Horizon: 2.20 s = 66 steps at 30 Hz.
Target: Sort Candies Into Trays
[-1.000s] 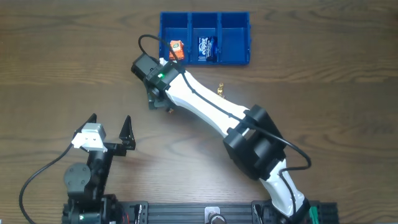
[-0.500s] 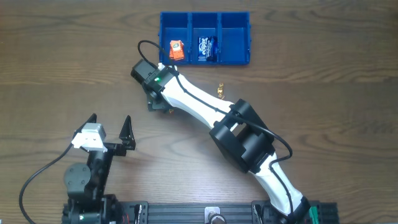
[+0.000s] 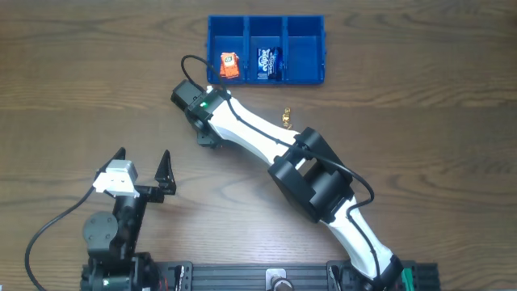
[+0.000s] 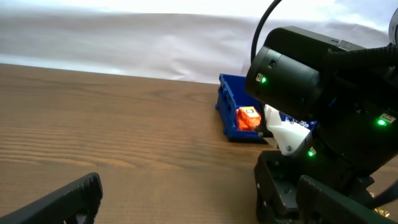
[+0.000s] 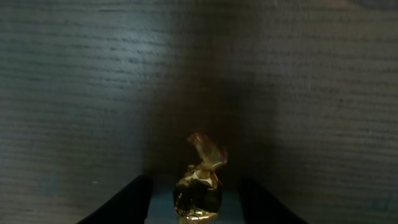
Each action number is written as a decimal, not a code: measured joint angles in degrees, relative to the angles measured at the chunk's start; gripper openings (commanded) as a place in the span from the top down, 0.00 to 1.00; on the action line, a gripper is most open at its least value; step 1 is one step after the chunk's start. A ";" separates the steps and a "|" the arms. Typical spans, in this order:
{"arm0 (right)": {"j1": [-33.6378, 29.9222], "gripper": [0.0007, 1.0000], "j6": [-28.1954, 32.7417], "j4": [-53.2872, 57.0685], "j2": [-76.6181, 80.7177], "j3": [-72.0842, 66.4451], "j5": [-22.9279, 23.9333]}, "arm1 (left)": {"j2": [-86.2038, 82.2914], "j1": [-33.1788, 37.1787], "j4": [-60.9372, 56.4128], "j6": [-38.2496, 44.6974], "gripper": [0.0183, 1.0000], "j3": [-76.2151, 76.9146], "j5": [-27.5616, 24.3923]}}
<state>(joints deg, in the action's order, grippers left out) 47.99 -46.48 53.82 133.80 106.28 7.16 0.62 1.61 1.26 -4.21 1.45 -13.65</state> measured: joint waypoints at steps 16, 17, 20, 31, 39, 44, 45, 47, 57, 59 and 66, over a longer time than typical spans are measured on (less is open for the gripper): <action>-0.04 0.89 0.22 1.66 -0.17 0.13 0.33 | 0.02 0.00 0.00 0.00 0.00 0.00 0.00; -0.09 0.89 0.52 2.47 -0.59 0.13 0.83 | 0.02 0.00 0.00 0.00 0.00 0.00 0.00; -2.01 0.89 3.48 3.43 -6.67 -0.22 4.26 | 0.02 0.00 0.00 0.00 0.00 0.00 0.00; -23.10 0.89 22.14 -13.53 -20.79 1.51 17.90 | 0.02 0.00 0.00 0.00 0.00 0.00 0.00; -26.18 0.89 24.63 -17.22 -11.87 0.52 14.01 | 0.02 0.00 0.00 0.00 0.00 0.00 0.00; -27.12 0.82 24.65 -17.46 -11.87 0.52 13.49 | 0.00 0.00 0.00 0.00 0.00 0.00 0.00; -27.12 0.78 24.65 -17.46 -11.82 0.52 13.40 | 0.02 0.00 0.00 0.00 0.00 0.00 0.00; -27.12 0.46 24.76 -17.46 -11.80 0.52 13.27 | 0.02 0.00 0.00 0.00 0.00 0.00 0.00; -27.12 0.24 25.27 -11.21 -12.33 0.92 13.11 | 0.02 0.00 0.00 0.00 0.00 0.00 0.00; -26.93 0.23 25.03 -4.63 -15.45 1.42 12.87 | 0.02 0.00 0.02 0.00 0.00 0.00 0.00; -19.34 0.23 19.02 16.55 -36.22 3.08 8.96 | 0.00 0.00 0.00 0.00 0.00 0.00 0.00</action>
<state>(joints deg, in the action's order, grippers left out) 28.64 -27.46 70.37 97.58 109.36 16.12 0.62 1.61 1.26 -4.21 1.45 -13.65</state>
